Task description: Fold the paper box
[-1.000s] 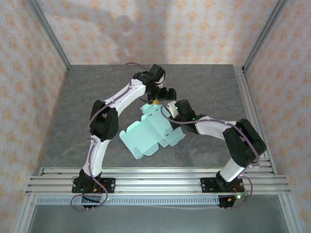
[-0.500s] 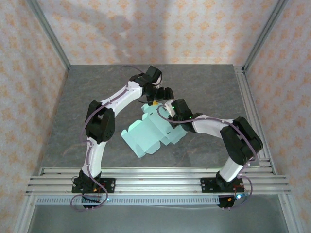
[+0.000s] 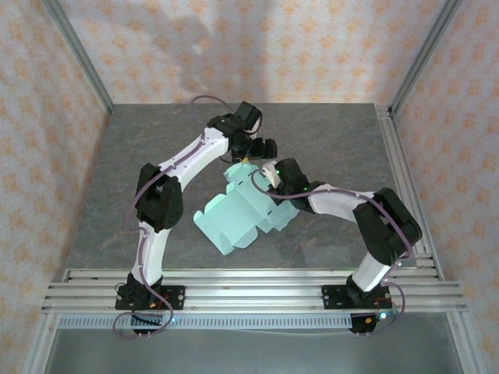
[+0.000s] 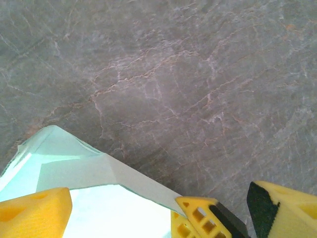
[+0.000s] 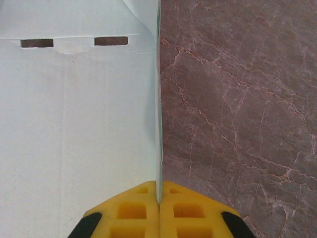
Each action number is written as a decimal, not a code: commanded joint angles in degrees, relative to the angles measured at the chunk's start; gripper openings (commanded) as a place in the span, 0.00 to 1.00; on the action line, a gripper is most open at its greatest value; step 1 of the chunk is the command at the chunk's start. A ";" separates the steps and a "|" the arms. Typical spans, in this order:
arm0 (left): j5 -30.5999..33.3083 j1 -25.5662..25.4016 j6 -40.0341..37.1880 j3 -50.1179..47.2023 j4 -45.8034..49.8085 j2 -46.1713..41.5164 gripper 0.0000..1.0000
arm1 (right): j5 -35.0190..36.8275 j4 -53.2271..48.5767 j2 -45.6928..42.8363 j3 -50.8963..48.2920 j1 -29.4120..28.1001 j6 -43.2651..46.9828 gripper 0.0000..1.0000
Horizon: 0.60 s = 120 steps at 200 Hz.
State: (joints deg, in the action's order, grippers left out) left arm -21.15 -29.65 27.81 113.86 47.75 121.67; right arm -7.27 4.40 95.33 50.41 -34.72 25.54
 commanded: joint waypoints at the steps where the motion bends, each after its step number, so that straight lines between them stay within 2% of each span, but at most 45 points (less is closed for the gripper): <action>1: 1.79 -1.82 -4.17 5.57 6.88 1.78 0.92 | -0.20 2.72 -0.46 1.49 0.35 -0.72 0.00; 12: 2.06 -1.79 -3.46 7.46 8.21 3.56 0.90 | -0.16 2.78 -0.44 1.53 0.36 -0.74 0.00; 65: 5.04 -1.73 -0.59 10.08 9.98 7.41 0.62 | 0.03 3.02 -1.11 0.92 0.35 -1.10 0.00; 120: 9.45 -1.20 0.41 11.18 9.33 7.80 0.52 | -0.38 2.56 -1.19 1.00 0.35 -1.10 0.00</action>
State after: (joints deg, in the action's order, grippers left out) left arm -18.17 -31.92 27.77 123.83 53.34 127.90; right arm -8.45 3.90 95.48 50.41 -34.85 25.56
